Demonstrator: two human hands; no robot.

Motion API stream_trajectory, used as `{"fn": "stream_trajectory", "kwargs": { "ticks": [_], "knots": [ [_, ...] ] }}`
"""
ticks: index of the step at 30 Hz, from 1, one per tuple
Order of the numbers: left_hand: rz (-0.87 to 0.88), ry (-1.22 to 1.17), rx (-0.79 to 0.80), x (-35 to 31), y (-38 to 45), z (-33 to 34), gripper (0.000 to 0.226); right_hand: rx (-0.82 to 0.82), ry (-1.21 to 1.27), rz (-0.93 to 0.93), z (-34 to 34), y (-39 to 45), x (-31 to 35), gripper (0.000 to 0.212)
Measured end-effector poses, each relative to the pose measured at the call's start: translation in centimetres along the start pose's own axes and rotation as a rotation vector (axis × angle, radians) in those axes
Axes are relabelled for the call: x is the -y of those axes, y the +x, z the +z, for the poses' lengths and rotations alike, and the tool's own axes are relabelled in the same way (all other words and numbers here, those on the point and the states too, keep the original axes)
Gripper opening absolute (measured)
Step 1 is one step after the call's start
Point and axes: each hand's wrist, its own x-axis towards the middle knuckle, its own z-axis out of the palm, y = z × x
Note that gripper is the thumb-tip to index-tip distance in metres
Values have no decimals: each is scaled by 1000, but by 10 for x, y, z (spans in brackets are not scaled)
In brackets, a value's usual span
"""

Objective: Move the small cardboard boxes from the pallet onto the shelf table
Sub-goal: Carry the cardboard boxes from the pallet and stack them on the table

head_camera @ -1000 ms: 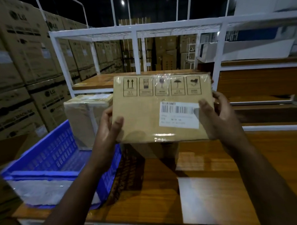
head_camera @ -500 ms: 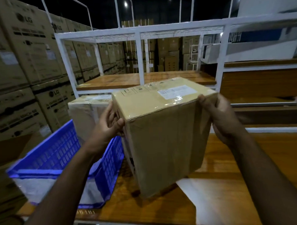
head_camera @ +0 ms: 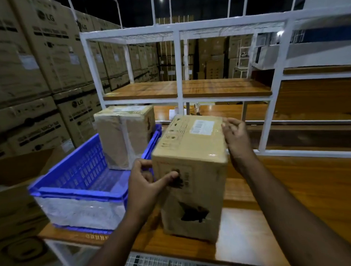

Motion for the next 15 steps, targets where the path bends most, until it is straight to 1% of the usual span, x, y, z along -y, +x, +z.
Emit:
{"fn": "stream_trajectory", "kwargs": {
  "ticks": [3,5,8,10,12,13,15],
  "knots": [
    [-13,-11,38,6,-12,9,74,74,-88,52,13,-8,2,40],
    [-4,-31,50,10,-17,11,73,77,-97,82,11,-13,5,40],
    [-3,-82,0,10,-23,18,67,56,-33,166,1,-23,9,53],
    [-60,-140,-59,11,-26,27,70,71,19,124,-13,-34,7,58],
    [-147,-208,-88,12,-26,34,77,149,25,74,-29,-43,1,64],
    [-174,-228,-87,11,-26,38,77,203,17,58,-38,-46,-2,62],
    [-186,-232,-72,8,-29,48,70,315,-28,30,-54,-47,-8,52]
  ]
}}
